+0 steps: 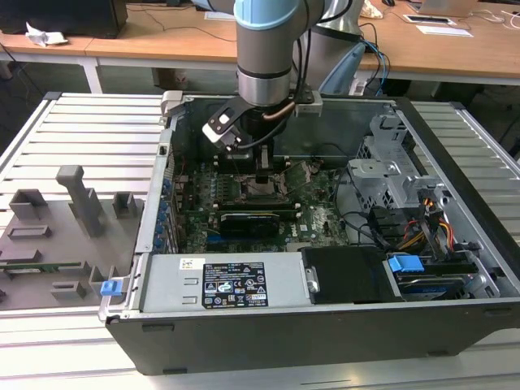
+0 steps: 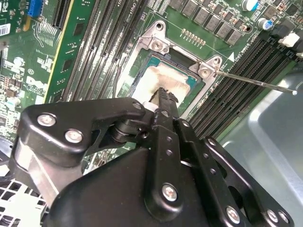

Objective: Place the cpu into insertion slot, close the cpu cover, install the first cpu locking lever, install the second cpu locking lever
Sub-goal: 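Place the cpu into insertion slot, then close the cpu cover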

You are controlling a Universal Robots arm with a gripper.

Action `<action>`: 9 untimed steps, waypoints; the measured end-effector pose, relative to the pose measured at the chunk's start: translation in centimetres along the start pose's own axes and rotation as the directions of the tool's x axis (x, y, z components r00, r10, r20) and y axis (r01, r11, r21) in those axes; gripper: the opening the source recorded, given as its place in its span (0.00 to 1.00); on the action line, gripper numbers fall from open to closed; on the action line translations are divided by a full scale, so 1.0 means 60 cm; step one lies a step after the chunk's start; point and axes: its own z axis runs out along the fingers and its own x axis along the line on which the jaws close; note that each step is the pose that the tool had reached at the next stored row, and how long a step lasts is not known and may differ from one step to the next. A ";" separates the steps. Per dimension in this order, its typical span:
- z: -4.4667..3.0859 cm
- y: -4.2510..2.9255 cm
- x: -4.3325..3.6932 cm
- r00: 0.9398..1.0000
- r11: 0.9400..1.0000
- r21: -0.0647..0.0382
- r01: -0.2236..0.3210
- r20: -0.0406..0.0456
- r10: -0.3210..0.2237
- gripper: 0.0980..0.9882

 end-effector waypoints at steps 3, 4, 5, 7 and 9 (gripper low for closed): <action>-0.002 0.000 0.000 1.000 1.000 0.000 0.000 0.000 0.000 0.01; -0.003 0.000 0.000 1.000 1.000 0.000 0.000 0.000 0.000 0.01; -0.003 0.000 0.000 1.000 1.000 0.000 0.000 0.000 0.000 0.01; -0.006 0.000 0.000 1.000 1.000 0.000 0.000 0.000 0.000 0.01; -0.008 0.001 0.000 1.000 1.000 0.000 0.000 0.000 0.000 0.01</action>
